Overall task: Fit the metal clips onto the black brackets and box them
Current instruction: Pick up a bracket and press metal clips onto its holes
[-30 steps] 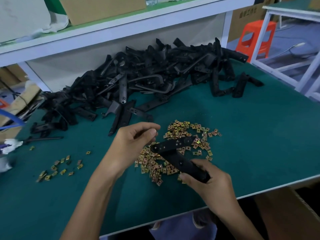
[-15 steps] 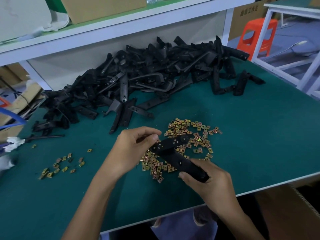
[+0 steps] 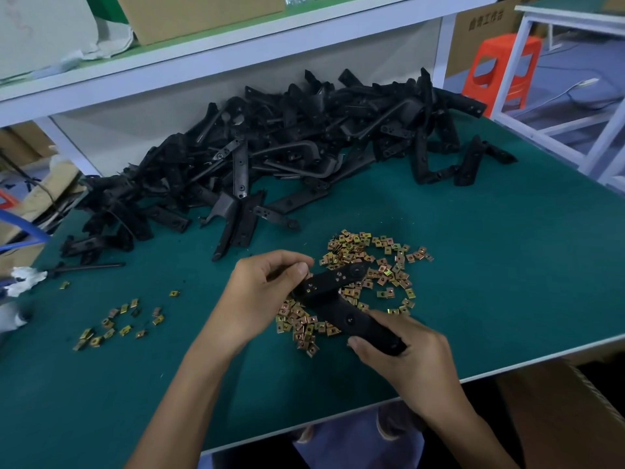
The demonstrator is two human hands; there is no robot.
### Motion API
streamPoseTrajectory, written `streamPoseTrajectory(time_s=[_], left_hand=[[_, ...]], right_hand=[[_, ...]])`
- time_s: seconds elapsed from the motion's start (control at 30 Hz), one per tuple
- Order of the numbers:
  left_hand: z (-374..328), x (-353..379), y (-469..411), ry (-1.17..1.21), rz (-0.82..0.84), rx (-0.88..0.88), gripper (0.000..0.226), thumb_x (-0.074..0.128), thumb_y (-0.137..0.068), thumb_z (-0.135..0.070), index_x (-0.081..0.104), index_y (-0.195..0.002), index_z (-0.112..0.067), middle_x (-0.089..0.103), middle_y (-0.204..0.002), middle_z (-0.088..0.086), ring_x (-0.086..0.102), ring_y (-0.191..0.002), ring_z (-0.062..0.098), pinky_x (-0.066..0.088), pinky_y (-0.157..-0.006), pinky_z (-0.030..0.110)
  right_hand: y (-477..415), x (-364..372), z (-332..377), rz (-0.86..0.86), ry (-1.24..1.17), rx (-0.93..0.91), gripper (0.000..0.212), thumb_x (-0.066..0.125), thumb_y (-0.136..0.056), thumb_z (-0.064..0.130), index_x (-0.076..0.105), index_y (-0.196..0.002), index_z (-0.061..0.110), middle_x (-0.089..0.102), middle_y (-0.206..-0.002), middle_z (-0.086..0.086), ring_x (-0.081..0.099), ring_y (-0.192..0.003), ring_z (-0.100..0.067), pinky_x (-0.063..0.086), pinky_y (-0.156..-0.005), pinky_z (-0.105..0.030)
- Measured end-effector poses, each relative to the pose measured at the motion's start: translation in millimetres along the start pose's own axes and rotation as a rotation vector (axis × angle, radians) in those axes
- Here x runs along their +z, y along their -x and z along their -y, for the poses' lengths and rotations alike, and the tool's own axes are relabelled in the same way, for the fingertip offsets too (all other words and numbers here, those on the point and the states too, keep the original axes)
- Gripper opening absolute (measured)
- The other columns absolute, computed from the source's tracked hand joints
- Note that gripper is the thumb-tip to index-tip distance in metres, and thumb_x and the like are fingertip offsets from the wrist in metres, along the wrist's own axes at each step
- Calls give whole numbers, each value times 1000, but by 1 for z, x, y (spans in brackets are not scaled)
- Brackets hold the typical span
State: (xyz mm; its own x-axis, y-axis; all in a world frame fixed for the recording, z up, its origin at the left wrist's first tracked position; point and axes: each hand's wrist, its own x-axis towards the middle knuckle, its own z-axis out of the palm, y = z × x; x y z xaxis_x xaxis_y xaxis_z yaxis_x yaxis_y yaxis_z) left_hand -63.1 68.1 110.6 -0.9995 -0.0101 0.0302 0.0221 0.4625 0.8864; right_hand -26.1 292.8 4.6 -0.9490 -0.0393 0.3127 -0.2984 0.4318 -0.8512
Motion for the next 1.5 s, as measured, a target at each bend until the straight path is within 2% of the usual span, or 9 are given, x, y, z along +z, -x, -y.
streamPoseTrajectory(time_s=[0.37, 0.43, 0.53, 0.67, 0.8, 1.0, 1.2, 1.37, 1.5], left_hand=[[-2, -5, 3, -86, 76, 45, 19, 65, -98, -27, 74, -97, -43, 76, -92, 4, 67, -90, 35, 54, -84, 55], [-2, -7, 4, -114, 113, 47, 18, 67, -96, -30, 73, -102, -46, 75, -96, -2, 70, -88, 26, 56, -82, 51], [-2, -4, 11, -172, 162, 35, 37, 77, -88, -37, 63, -119, -54, 68, -111, -27, 66, -102, -1, 53, -88, 29], [1, 5, 15, -243, 20, 85, 42, 78, -87, -35, 62, -119, -57, 62, -114, -33, 58, -107, -7, 45, -94, 22], [5, 5, 16, -224, 2, 56, 45, 80, -85, -34, 61, -121, -53, 60, -110, -40, 56, -108, -13, 44, -90, 15], [12, 8, 22, -260, -56, 147, 28, 79, -86, -28, 67, -102, -46, 58, -114, -30, 55, -112, -5, 35, -87, 3], [19, 6, 31, -130, -66, 152, 25, 74, -77, -44, 71, -102, -41, 61, -111, -26, 57, -112, 0, 36, -89, 5], [18, 4, 30, -28, 21, 124, 23, 80, -81, -45, 73, -102, -41, 69, -103, -18, 59, -84, 2, 46, -79, 14], [20, 1, 15, 219, 44, 27, 23, 62, -94, -49, 77, -100, -33, 76, -98, -6, 66, -87, 7, 49, -76, 15]], right_hand=[[-3, -3, -1, 43, 17, -3, 28, 73, -78, 54, 71, -105, 47, 65, -76, 12, 61, -72, -12, 46, -58, -24], [-4, -3, 0, 47, 11, -4, 25, 71, -78, 55, 70, -103, 52, 65, -76, 12, 61, -70, -12, 45, -56, -23], [-4, -3, 0, 43, -3, 6, 21, 68, -79, 59, 67, -100, 61, 65, -75, 9, 61, -68, -13, 46, -55, -27], [-3, -3, 1, 45, 16, 10, 29, 67, -79, 58, 68, -106, 48, 65, -73, 7, 61, -68, -13, 48, -57, -31], [-2, -3, 3, 46, 61, 12, 26, 71, -80, 52, 71, -103, 42, 63, -71, 7, 60, -70, -12, 47, -59, -28], [-1, -3, 6, 54, 113, -10, 23, 74, -80, 46, 75, -101, 36, 62, -70, 10, 59, -70, -11, 46, -58, -27], [2, -3, 10, 37, 98, -15, 30, 77, -77, 42, 74, -106, 37, 64, -75, 15, 60, -70, -5, 46, -58, -22], [4, -3, 10, 30, 72, 11, 35, 82, -73, 37, 76, -107, 32, 68, -87, 23, 62, -79, 5, 44, -63, -8], [5, -1, 12, 17, 71, 26, 32, 79, -71, 42, 75, -102, 33, 67, -86, 23, 61, -78, 5, 44, -65, -9]])
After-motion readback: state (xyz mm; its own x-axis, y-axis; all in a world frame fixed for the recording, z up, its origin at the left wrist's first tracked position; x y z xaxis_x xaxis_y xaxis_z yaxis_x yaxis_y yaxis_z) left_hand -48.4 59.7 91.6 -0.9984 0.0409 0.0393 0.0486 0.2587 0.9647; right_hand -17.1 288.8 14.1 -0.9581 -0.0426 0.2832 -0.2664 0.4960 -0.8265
